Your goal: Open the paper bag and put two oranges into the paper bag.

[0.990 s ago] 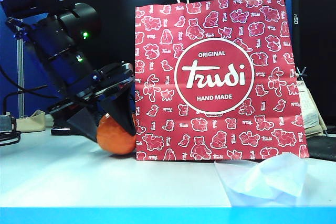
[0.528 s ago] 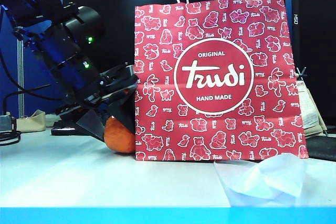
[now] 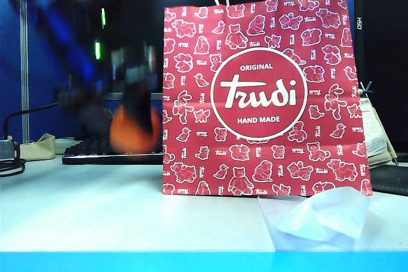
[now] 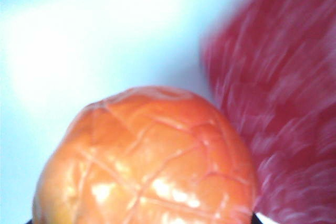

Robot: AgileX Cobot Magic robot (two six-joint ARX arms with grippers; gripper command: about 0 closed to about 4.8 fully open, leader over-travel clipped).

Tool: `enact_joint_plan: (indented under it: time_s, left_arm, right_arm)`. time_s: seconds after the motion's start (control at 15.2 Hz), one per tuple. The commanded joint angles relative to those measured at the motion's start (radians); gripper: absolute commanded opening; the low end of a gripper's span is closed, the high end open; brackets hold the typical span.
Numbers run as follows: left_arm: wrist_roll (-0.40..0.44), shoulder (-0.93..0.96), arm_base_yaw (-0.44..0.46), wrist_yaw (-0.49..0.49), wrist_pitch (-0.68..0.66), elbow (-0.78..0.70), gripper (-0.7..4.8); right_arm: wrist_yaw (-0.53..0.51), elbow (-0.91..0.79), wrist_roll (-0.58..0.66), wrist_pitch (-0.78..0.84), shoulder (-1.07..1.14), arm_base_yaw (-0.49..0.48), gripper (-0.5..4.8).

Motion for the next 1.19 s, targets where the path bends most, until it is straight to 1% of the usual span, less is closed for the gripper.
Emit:
enact_joint_plan:
  time_s: [0.07, 0.13, 0.26, 0.4, 0.46, 0.53, 0.59, 0.66, 0.73, 0.79, 0.92, 1.12, 1.19]
  left_arm:
    - [0.013, -0.081, 0.015, -0.003, -0.038, 0.038, -0.05]
    - [0.026, -0.108, 0.015, -0.003, -0.069, 0.058, -0.05]
    - [0.066, -0.154, 0.015, -0.002, -0.180, 0.130, -0.05]
    - [0.072, -0.193, 0.015, -0.002, -0.246, 0.203, -0.05]
    - [0.078, -0.228, 0.015, -0.002, -0.282, 0.261, -0.05]
    - [0.099, -0.253, 0.015, 0.005, -0.333, 0.334, -0.05]
    - [0.107, -0.259, 0.015, 0.051, -0.364, 0.391, -0.05]
    - [0.106, -0.259, 0.015, 0.126, -0.386, 0.444, -0.05]
    - [0.106, -0.259, 0.014, 0.161, -0.387, 0.474, -0.05]
    - [0.106, -0.259, 0.013, 0.157, -0.392, 0.497, -0.05]
    - [0.098, -0.259, 0.013, 0.159, -0.398, 0.504, -0.05]
    - [0.098, -0.257, 0.013, 0.264, -0.407, 0.504, -0.05]
    - [0.098, -0.257, 0.013, 0.277, -0.409, 0.505, -0.05]
  right_arm:
    - [-0.053, 0.003, 0.004, -0.006, -0.002, 0.002, -0.06]
    - [-0.080, 0.004, 0.005, -0.006, -0.002, 0.002, -0.06]
    - [-0.139, 0.004, 0.005, -0.019, -0.002, 0.002, -0.06]
    - [-0.163, 0.004, 0.004, -0.048, -0.003, 0.002, -0.06]
    - [-0.167, 0.004, 0.004, -0.067, -0.003, 0.002, -0.06]
    - [-0.179, 0.004, 0.004, -0.078, -0.003, 0.002, -0.06]
    - [-0.211, 0.004, 0.004, -0.079, -0.003, 0.003, -0.05]
    - [-0.257, 0.005, 0.005, -0.079, -0.003, 0.003, -0.06]
    - [-0.297, 0.005, 0.016, -0.079, -0.005, 0.003, -0.06]
    - [-0.327, 0.008, 0.027, -0.077, -0.011, 0.004, -0.06]
    - [-0.334, 0.011, 0.027, -0.070, -0.042, 0.005, -0.06]
    - [-0.354, 0.068, 0.031, -0.109, -0.077, 0.005, -0.06]
    - [-0.377, 0.095, 0.031, -0.130, -0.077, 0.005, -0.05]
